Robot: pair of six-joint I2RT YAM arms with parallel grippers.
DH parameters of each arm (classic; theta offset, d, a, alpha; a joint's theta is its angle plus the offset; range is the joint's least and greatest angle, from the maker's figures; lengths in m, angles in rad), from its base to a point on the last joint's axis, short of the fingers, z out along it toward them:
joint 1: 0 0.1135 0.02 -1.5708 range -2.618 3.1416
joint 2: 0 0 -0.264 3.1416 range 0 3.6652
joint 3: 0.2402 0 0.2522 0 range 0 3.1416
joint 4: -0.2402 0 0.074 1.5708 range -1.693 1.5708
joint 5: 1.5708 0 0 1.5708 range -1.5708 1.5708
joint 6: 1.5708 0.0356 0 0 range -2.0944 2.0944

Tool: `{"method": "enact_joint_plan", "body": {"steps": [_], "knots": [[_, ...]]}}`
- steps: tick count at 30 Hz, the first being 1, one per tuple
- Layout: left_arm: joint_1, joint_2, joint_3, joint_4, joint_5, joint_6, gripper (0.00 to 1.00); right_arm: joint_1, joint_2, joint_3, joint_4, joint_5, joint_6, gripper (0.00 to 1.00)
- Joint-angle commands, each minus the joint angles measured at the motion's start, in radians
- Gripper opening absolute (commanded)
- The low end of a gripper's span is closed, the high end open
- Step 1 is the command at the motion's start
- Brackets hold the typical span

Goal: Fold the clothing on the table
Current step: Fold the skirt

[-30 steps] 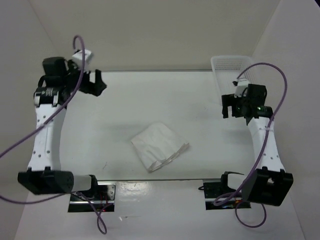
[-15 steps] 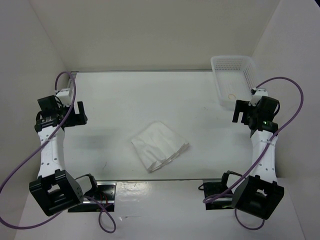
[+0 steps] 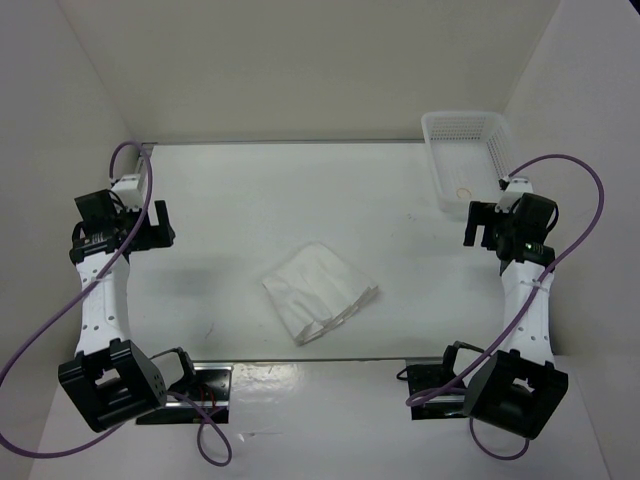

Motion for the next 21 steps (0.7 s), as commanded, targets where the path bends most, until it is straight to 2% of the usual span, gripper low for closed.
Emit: {"method": "enact_joint_plan", "body": {"steps": [1, 21], "knots": [[0.004, -0.010, 0.012, 0.039, 0.028, -0.010, 1.00, -0.005, -0.021, -0.002, 0.050, -0.024, -0.013, 0.99], [0.004, -0.028, 0.012, 0.030, 0.090, 0.008, 1.00, -0.005, -0.052, -0.002, 0.041, -0.060, -0.033, 0.99]]}}
